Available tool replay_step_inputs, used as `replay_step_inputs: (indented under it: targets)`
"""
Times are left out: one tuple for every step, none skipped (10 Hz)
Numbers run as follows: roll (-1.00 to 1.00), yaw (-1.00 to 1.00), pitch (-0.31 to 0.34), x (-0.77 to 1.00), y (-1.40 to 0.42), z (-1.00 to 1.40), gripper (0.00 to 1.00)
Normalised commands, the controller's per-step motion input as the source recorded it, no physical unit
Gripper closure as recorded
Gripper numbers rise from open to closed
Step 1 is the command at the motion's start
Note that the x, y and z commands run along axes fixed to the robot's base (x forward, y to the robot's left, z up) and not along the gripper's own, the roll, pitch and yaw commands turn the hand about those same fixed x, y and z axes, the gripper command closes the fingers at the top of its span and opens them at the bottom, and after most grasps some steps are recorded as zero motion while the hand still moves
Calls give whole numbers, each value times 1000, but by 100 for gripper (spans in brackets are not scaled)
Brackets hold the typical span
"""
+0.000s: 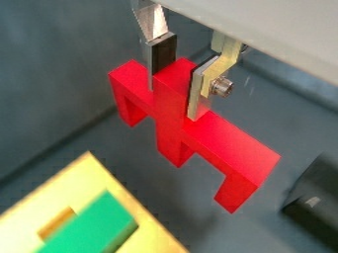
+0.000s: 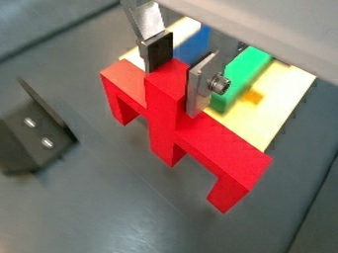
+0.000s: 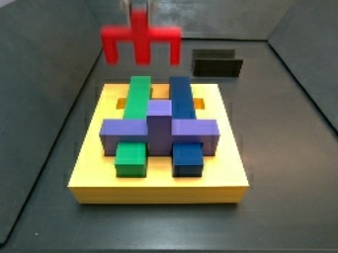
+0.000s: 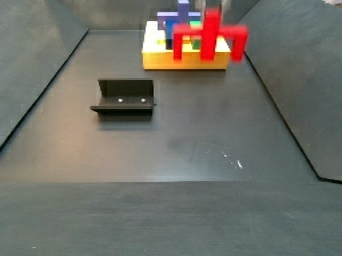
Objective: Pick up the red object. Move up. Move to above the board. Insert the red object.
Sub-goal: Move to above the board.
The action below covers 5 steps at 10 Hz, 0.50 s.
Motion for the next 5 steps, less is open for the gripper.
replay_step_inputs:
  targets:
    - [-26, -8, 21, -84, -11, 1400, 100]
    - [-39, -4, 2, -66, -1, 1400, 100]
    - [-31, -5, 69, 40, -2, 815, 100]
    - [-26, -9, 95, 43, 0, 542, 100]
    - [-30, -8, 79, 29, 4, 328, 100]
